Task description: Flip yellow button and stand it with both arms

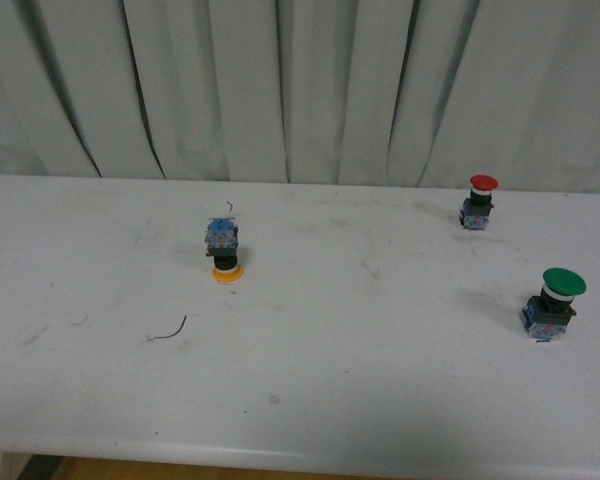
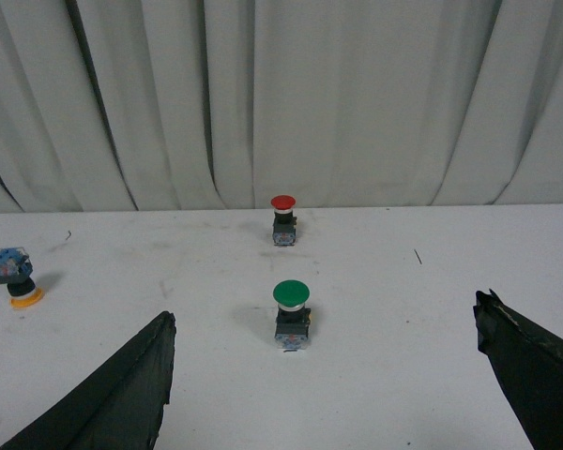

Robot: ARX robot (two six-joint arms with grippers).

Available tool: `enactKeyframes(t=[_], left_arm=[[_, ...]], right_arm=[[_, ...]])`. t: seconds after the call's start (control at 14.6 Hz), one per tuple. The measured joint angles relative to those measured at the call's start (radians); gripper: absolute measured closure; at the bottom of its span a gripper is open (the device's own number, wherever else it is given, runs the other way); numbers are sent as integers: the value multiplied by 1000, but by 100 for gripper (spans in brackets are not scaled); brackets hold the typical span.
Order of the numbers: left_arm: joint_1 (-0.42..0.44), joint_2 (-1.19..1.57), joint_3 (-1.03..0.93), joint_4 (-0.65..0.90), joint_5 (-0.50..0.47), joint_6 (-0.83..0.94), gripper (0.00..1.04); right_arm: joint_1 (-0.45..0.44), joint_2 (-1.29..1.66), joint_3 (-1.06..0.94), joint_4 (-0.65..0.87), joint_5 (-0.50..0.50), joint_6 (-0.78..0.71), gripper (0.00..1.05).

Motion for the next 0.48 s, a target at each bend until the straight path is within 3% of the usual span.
enactKeyframes(t=[0.48], left_arm=[[0, 0, 0, 0, 0, 0, 7]], right_arm=[[0, 0, 0, 0, 0, 0, 6]])
